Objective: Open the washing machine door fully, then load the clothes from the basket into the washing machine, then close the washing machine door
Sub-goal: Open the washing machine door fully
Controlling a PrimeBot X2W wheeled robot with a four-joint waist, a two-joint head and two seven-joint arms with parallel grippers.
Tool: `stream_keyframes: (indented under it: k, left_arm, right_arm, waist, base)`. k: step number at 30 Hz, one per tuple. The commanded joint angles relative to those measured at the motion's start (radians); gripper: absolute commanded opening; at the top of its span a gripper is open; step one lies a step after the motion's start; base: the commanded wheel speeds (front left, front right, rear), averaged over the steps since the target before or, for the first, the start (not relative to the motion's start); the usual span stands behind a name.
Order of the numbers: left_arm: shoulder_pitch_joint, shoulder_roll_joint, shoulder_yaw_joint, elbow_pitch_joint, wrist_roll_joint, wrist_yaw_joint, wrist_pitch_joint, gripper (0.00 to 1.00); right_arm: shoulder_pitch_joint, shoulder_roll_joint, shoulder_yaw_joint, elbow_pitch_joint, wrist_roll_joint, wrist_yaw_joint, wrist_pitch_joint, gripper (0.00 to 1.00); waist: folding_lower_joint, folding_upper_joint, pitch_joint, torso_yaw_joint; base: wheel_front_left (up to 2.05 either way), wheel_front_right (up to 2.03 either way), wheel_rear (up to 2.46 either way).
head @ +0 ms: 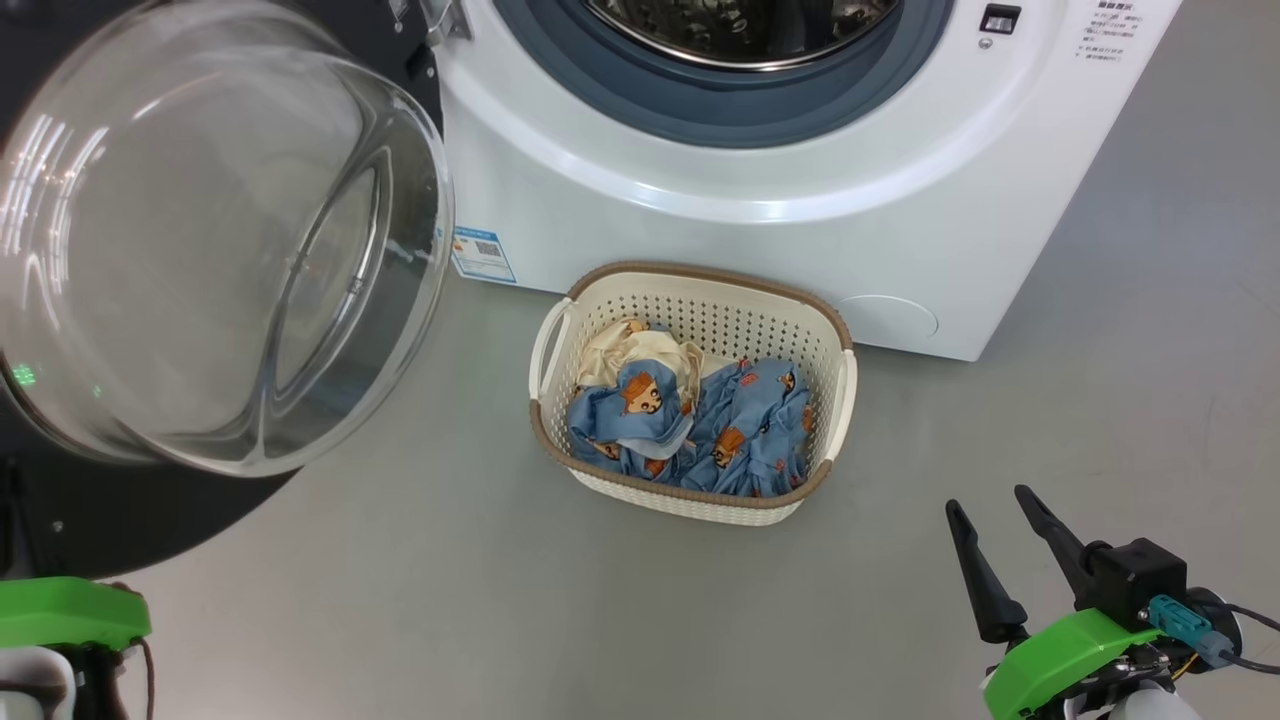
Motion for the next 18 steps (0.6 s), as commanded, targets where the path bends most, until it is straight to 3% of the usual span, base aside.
stream_keyframes:
  k: [1, 12, 18]
  left_arm:
    - [-0.025, 0.034, 0.046, -0.04, 0.023, -0.005, -0.004, 0.0]
    - [0.043, -0.039, 0.044, -0.195, 0.085, -0.04, -0.004, 0.0]
    - [0.097, -0.069, -0.007, -0.312, 0.102, -0.053, -0.004, 0.0]
  right_arm:
    - [-0.02, 0.001, 0.022, -0.019, -0.003, 0.002, -0.004, 1.0]
    - [-0.004, 0.02, 0.013, -0.01, 0.0, 0.002, -0.011, 1.0]
    - [0.001, 0.033, 0.01, -0.014, -0.002, 0.002, -0.015, 1.0]
  waist:
    - [-0.0001, 0.0, -0.007, -0.002]
    - [-0.0001, 0.0, -0.039, -0.015]
    - [-0.0001, 0.0, -0.059, -0.035]
  base:
    - [0.0, 0.0, 0.0]
    - [0.0, 0.0, 0.0]
    - [0.0, 0.0, 0.0]
